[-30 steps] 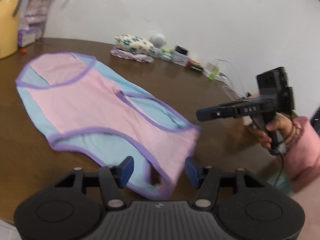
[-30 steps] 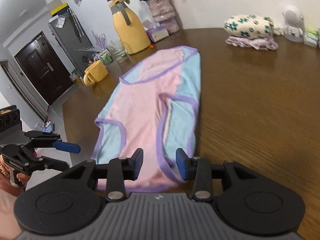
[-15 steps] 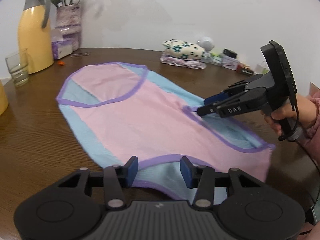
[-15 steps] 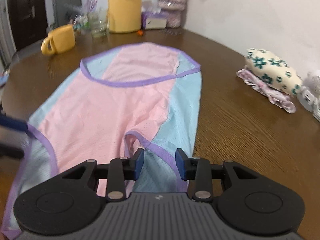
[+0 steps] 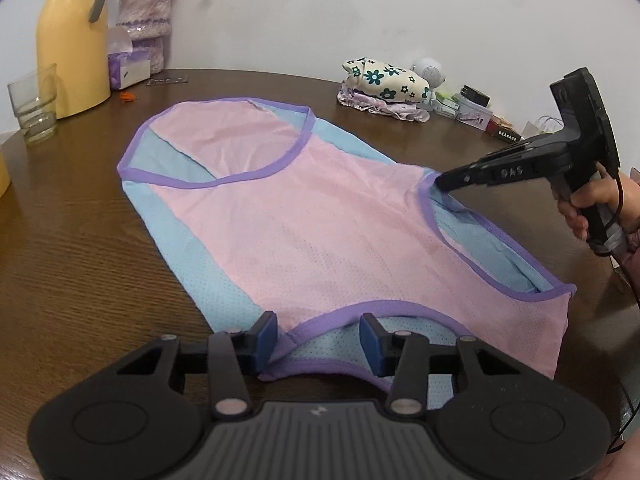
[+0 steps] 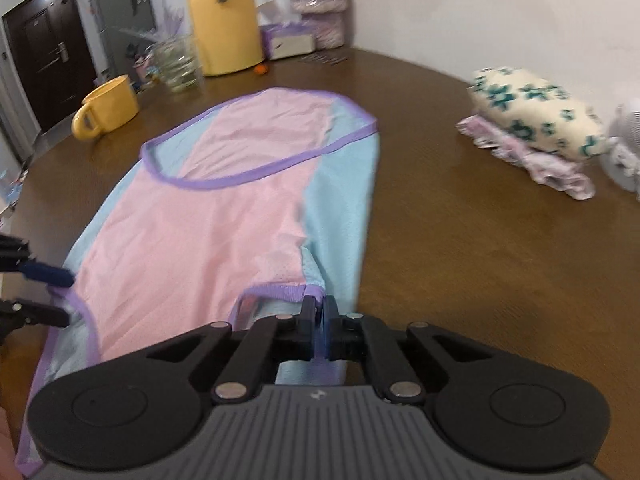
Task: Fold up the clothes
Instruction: 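Pull the garment hem straight with both tools, then open both tools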
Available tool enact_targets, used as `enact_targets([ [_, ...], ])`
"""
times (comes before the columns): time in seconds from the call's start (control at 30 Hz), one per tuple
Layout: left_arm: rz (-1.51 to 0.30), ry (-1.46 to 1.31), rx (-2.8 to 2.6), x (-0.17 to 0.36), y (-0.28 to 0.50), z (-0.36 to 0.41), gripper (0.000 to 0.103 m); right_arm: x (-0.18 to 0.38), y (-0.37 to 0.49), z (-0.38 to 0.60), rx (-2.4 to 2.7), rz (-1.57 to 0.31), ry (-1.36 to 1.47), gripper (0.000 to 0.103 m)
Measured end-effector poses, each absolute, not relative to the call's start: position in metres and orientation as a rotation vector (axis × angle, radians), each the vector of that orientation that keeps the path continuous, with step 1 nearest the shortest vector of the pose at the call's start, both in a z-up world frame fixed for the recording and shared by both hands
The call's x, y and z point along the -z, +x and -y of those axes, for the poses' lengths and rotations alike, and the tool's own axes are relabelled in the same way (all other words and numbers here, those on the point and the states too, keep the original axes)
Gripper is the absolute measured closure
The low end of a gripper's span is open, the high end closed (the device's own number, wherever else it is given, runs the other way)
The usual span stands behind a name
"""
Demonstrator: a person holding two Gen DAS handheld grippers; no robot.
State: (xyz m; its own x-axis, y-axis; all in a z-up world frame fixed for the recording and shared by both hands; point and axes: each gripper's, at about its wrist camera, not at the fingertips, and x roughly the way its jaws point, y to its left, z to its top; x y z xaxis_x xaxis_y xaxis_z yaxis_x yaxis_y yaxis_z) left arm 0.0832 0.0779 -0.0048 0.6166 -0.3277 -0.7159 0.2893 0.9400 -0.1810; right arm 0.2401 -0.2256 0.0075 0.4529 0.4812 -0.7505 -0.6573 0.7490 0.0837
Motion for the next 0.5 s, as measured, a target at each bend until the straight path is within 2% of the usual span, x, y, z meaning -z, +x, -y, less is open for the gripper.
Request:
enact_targets([
  [0.3, -0.831, -0.044, 0.347, 0.005, 0.082, -0.076, 0.06, 0.001, 0.246, 0.237, -0.697, -0.859, -0.206, 0.1],
  [0.5, -0.828, -0.048, 0.344, 0.005, 0.081, -0.077, 0.059, 0.0, 0.239, 0.242, -0.701, -0.856, -0.161, 0.087],
])
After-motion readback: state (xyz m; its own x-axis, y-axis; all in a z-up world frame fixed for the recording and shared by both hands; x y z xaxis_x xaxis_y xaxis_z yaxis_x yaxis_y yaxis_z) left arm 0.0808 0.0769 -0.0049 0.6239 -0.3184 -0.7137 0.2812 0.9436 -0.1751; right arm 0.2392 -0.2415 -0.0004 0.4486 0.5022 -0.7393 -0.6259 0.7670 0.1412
